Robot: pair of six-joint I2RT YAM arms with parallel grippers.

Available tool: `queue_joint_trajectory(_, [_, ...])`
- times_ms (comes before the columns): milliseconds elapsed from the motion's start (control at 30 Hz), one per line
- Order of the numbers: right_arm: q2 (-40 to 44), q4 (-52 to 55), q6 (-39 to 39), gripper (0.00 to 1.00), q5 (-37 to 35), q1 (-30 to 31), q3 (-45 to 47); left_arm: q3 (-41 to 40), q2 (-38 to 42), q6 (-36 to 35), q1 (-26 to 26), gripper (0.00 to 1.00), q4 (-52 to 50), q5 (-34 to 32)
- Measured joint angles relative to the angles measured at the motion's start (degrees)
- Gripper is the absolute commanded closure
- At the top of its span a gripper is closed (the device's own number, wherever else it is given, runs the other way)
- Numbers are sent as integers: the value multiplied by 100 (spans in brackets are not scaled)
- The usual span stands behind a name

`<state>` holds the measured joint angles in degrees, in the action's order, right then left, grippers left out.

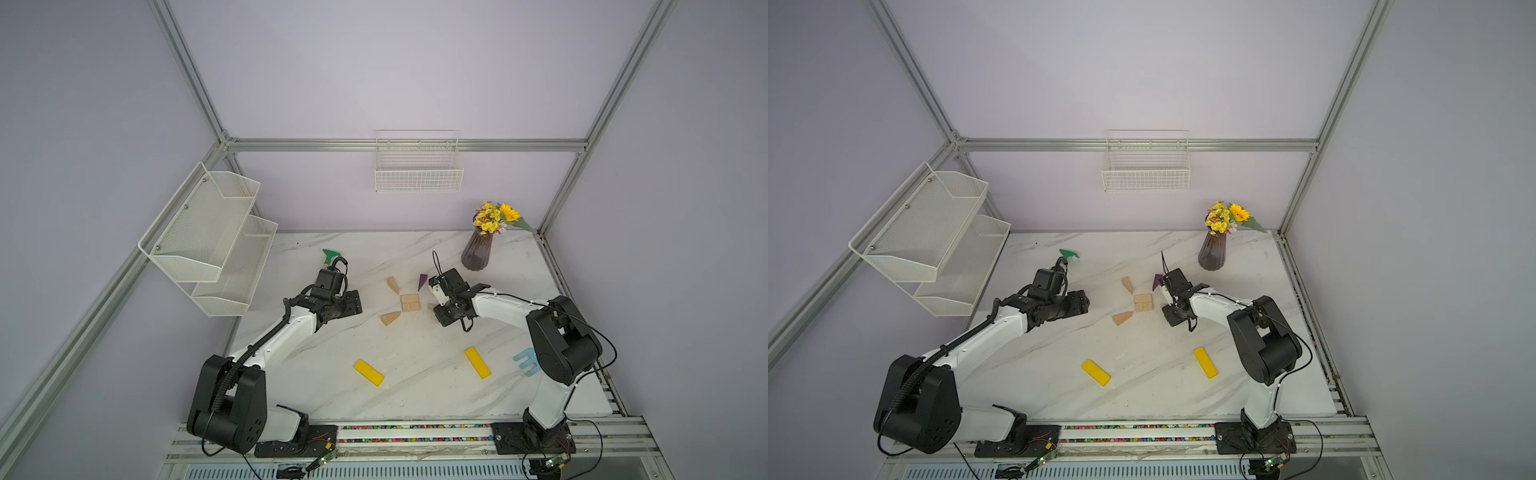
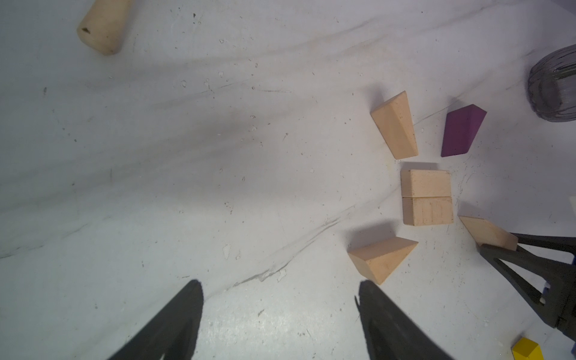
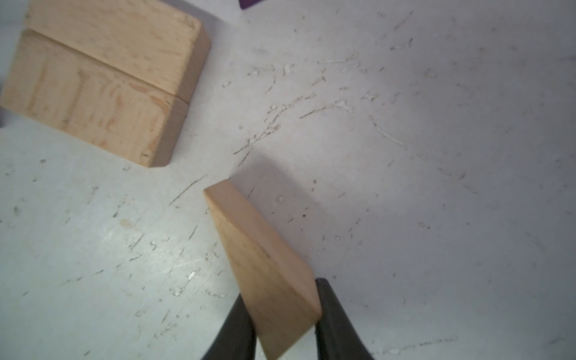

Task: Assemble a small pinwheel with building blocks
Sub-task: Assemble the building block at the center of the board.

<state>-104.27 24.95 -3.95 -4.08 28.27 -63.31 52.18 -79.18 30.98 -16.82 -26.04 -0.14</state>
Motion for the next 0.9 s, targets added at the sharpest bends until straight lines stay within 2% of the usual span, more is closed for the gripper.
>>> queue_joint_trajectory(100, [0, -2, 2, 62, -20, 0, 0, 0, 0, 2, 0, 20, 22, 17])
queue_joint_trajectory(233, [0, -24, 2, 62, -26, 0, 0, 0, 0, 4, 0, 20, 33, 39])
queue_joint_trajectory(600, [-74, -127, -46, 69, 33, 0, -92, 0, 0, 15, 0, 20, 96, 133])
queue_joint_trajectory(900, [-74, -146, -120, 71, 101, 81, -81, -2, 0, 96, 0, 19, 131, 175])
